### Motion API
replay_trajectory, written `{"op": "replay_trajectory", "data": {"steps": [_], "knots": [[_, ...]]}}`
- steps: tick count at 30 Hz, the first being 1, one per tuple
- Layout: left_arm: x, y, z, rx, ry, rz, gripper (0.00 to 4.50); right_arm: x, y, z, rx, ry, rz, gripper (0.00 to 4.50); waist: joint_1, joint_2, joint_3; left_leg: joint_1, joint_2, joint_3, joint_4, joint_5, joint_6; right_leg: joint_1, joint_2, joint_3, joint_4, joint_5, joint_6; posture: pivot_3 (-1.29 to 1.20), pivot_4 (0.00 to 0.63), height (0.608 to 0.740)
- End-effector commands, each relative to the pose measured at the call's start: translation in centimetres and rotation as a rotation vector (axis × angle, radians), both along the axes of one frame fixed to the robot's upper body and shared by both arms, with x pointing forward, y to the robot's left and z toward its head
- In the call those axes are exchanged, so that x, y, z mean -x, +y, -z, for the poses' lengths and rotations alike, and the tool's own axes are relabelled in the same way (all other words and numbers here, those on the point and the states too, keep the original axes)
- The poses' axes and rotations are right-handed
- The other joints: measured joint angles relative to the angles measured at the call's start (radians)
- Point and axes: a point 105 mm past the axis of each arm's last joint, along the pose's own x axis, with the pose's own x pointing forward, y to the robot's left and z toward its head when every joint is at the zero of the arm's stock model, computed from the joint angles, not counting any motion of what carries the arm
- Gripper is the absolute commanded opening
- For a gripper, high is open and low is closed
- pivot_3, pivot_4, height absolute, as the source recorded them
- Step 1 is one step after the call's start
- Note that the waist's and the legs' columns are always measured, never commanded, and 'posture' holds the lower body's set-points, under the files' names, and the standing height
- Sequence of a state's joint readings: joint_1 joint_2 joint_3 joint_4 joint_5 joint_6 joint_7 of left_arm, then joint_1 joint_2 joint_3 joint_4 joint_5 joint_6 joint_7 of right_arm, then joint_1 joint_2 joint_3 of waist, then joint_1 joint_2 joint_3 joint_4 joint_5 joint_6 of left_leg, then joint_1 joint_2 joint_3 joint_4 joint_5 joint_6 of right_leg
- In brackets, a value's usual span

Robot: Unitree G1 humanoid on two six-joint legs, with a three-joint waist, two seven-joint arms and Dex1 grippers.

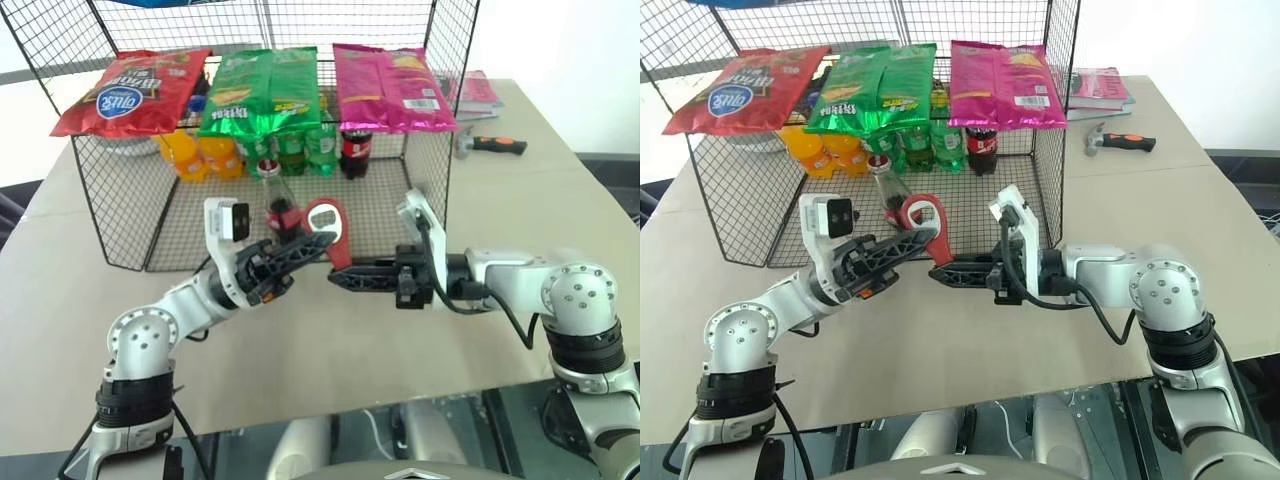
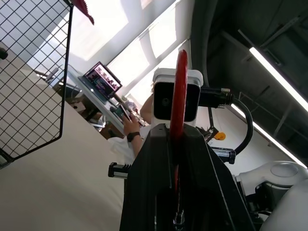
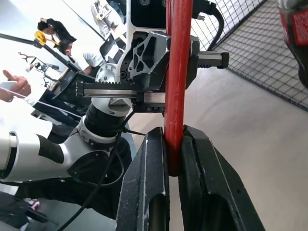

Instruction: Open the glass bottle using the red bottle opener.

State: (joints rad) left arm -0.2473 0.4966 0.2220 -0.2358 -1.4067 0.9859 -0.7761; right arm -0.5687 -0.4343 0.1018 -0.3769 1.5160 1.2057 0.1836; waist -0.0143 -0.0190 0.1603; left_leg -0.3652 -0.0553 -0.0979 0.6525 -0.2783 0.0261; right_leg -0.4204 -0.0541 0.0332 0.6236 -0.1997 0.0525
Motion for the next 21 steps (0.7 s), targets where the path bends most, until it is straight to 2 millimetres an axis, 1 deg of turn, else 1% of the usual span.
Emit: {"op": "replay_trajectory", "data": {"steps": [1, 2, 4, 5, 6, 7, 8, 9, 10, 12, 13, 14, 17, 18, 19, 21], "knots": [[-0.3, 0.4, -0.2, -0.025, -0.019, -0.064, 0.0, 0.7, 0.0, -0.7, -0.041, -0.004, -0.015, 0.08, 0.0, 0.0, 0.0, 0.0, 0.0, 0.0, 0.0, 0.0, 0.0, 0.0, 0.0, 0.0, 0.0, 0.0, 0.0, 0.0, 0.15, 0.74], [-0.4, 0.5, -0.2, -0.024, -0.013, -0.075, 0.0, 0.4, -0.2, -0.5, -0.037, 0.002, 0.007, 0.08, 0.0, 0.0, 0.0, 0.0, 0.0, 0.0, 0.0, 0.0, 0.0, 0.0, 0.0, 0.0, 0.0, 0.0, 0.0, 0.0, 0.15, 0.74], [-0.4, 0.5, -0.3, -0.05, -0.028, -0.096, 0.72, -0.7, -0.8, -0.1, -0.04, 0.017, 0.099, 0.0, 0.0, 0.0, 0.0, 0.0, 0.0, 0.0, 0.0, 0.0, 0.0, 0.0, 0.0, 0.0, 0.0, 0.0, 0.0, 0.0, 0.15, 0.74], [-0.6, 0.7, -0.4, -0.067, -0.04, -0.125, 0.94, -1.4, -1.3, 0.1, -0.035, 0.018, 0.156, 0.0, 0.001, 0.0, 0.0, 0.0, 0.0, 0.0, 0.0, 0.0, 0.0, 0.0, 0.0, 0.0, 0.0, 0.0, 0.0, 0.0, 0.15, 0.74], [-0.7, 0.9, -0.5, -0.083, -0.054, -0.145, 1.27, -2.0, -1.7, 0.2, -0.03, 0.014, 0.204, 0.0, 0.001, 0.0, 0.0, -0.001, 0.0, 0.0, 0.0, 0.0, 0.0, 0.0, 0.0, 0.0, 0.0, 0.0, 0.0, 0.0, 0.15, 0.74], [-0.7, 1.1, -0.7, -0.095, -0.067, -0.167, 1.78, -2.5, -2.1, 0.3, -0.03, 0.012, 0.241, 0.0, 0.001, 0.0, 0.0, -0.001, 0.0, 0.0, 0.0, 0.0, 0.0, -0.001, 0.0, 0.0, 0.0, 0.0, 0.0, 0.0, 0.15, 0.74], [-0.7, 1.4, -1.0, -0.095, -0.078, -0.195, 2.08, -2.7, -2.6, 0.4, -0.032, 0.016, 0.267, 0.0, 0.001, 0.0, 0.0, -0.002, 0.0, 0.0, 0.0, 0.0, 0.0, -0.001, 0.0, 0.0, 0.0, 0.0, 0.0, 0.0, 0.15, 0.74], [-0.7, 1.7, -1.2, -0.094, -0.086, -0.218, 2.66, -2.7, -2.9, 0.5, -0.034, 0.017, 0.279, 0.0, 0.002, 0.0, 0.0, -0.002, 0.0, 0.0, 0.0, 0.0, 0.0, -0.002, 0.0, 0.0, 0.0, 0.0, 0.0, 0.0, 0.15, 0.74], [-0.8, 1.9, -1.3, -0.098, -0.094, -0.241, 2.94, -2.7, -3.2, 0.5, -0.036, 0.018, 0.282, 0.0, 0.002, 0.0, 0.0, -0.003, 0.0, 0.0, 0.0, 0.0, 0.0, -0.002, 0.0, 0.0, 0.0, 0.0, 0.0, 0.0, 0.15, 0.74], [-0.8, 2.1, -1.4, -0.094, -0.097, -0.263, 3.88, -2.4, -3.5, 0.4, -0.042, 0.02, 0.279, 0.0, 0.002, 0.0, 0.0, -0.003, 0.0, 0.0, 0.0, 0.0, -0.001, -0.003, 0.0, 0.0, 0.0, 0.0, 0.0, 0.0, 0.15, 0.74], [-0.7, 2.2, -1.4, -0.089, -0.095, -0.268, 4.24, -2.3, -3.6, 0.4, -0.046, 0.021, 0.278, 0.0, 0.002, 0.0, 0.0, -0.003, 0.0, 0.0, 0.0, 0.0, -0.001, -0.003, 0.0, 0.0, -0.001, 0.0, 0.0, 0.0, 0.15, 0.74], [-0.5, 2.2, -1.3, -0.094, -0.106, -0.273, 4.39, -2.3, -3.8, 0.4, -0.047, 0.016, 0.283, 0.0, 0.001, 0.0, 0.0, -0.003, 0.0, 0.0, 0.0, 0.0, -0.001, -0.003, 0.0, 0.0, -0.001, 0.0, 0.0, 0.0, 0.15, 0.74], [0.2, 2.1, -1.6, -0.073, -0.126, -0.301, 4.39, -2.6, -4.3, 0.1, -0.046, -0.04, 0.331, 0.0, 0.001, 0.0, 0.0, -0.003, 0.0, 0.001, 0.0, 0.0, 0.0, -0.003, 0.0, 0.001, -0.001, 0.0, 0.0, 0.0, 0.15, 0.74], [0.4, 2.0, -1.4, -0.091, -0.135, -0.319, 4.39, -2.8, -4.4, -0.1, -0.047, -0.076, 0.347, 0.0, 0.001, 0.0, 0.0, -0.003, 0.0, 0.001, 0.0, 0.0, 0.0, -0.003, 0.0, 0.001, -0.001, 0.0, 0.0, 0.0, 0.15, 0.74], [1.0, 1.7, -0.7, -0.157, -0.154, -0.323, 4.39, -3.3, -4.7, -0.4, -0.03, -0.149, 0.396, 0.0, 0.002, 0.0, 0.0, -0.003, 0.0, 0.001, 0.0, 0.0, 0.0, -0.003, 0.0, 0.001, -0.001, 0.0, 0.0, 0.0, 0.15, 0.74], [1.4, 1.6, 0.9, -0.324, -0.223, -0.377, 4.39, -4.6, -5.5, -1.0, -0.001, -0.289, 0.506, 0.0, 0.0, 0.0, 0.0, -0.003, 0.0, 0.002, 0.0, 0.0, 0.0, -0.003, 0.0, 0.002, -0.002, 0.0, 0.0, 0.0, 0.15, 0.74]]}}
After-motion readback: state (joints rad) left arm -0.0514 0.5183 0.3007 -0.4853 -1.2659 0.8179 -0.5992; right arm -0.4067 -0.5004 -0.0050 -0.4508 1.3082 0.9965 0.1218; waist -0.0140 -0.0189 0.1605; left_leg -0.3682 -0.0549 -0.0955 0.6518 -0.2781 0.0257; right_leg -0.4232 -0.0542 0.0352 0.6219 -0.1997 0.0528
